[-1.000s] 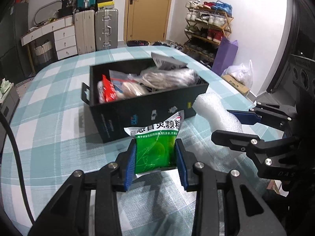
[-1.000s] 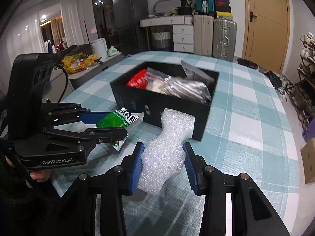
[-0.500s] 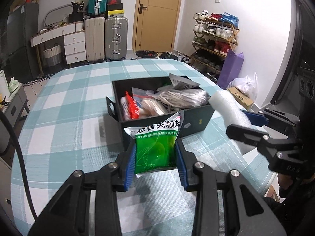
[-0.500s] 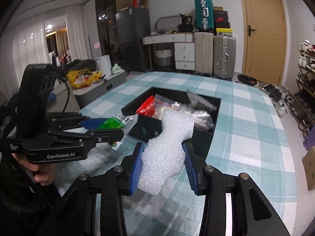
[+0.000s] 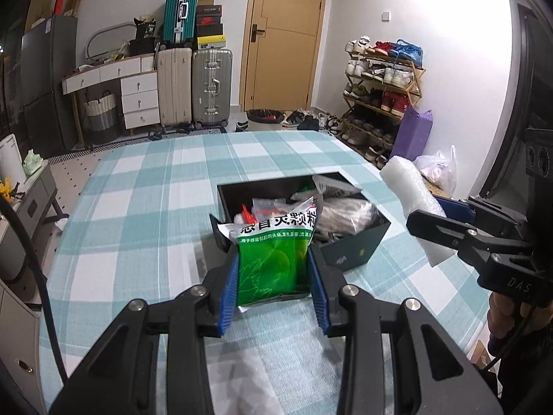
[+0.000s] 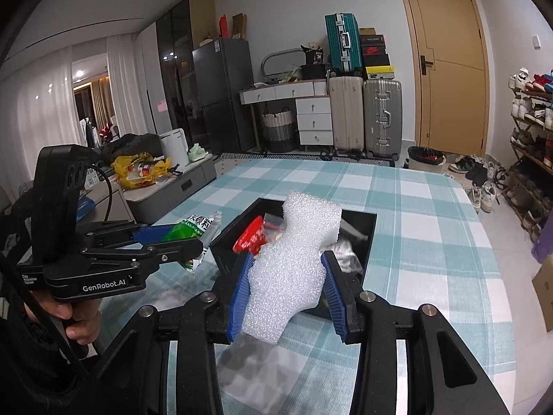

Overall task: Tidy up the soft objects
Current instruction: 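Carry the foam and green sachet over the black box with both tools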

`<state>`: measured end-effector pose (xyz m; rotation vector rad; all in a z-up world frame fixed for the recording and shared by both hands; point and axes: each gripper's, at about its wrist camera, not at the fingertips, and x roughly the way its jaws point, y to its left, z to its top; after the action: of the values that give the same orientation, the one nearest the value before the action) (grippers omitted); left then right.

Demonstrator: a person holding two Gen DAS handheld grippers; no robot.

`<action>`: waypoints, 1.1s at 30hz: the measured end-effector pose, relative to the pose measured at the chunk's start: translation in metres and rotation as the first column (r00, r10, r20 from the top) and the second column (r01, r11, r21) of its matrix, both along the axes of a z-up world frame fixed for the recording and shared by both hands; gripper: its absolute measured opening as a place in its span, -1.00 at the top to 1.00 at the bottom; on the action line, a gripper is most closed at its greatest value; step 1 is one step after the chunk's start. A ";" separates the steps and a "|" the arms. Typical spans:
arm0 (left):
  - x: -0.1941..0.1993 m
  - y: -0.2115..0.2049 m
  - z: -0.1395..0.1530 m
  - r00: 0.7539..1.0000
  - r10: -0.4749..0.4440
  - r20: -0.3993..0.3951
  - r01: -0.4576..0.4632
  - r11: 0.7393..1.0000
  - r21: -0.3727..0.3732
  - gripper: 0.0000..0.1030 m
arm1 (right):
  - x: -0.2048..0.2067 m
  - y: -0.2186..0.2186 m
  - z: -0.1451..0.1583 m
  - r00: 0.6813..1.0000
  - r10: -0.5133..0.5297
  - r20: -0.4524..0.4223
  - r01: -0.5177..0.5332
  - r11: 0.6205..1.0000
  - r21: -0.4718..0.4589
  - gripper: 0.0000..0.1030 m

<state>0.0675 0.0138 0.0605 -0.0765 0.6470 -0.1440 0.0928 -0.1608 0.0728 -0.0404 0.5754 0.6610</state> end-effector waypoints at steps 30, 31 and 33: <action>0.057 0.008 -0.004 1.000 0.012 -0.025 -0.013 1.000 -0.025 0.31 | 0.058 0.047 -0.011 0.999 0.037 -0.021 -0.038 0.998 -0.048 0.21; 0.059 0.008 -0.005 1.000 0.012 -0.027 -0.013 1.000 -0.025 0.31 | 0.060 0.048 -0.012 0.999 0.039 -0.023 -0.040 0.998 -0.051 0.21; 0.062 0.008 -0.006 0.999 0.012 -0.032 -0.013 1.000 -0.026 0.31 | 0.063 0.050 -0.015 0.999 0.043 -0.025 -0.044 0.997 -0.058 0.21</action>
<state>0.1300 0.0215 0.0541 -0.1084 0.6767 -0.1395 0.1559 -0.1113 0.0582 -0.1005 0.6182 0.6877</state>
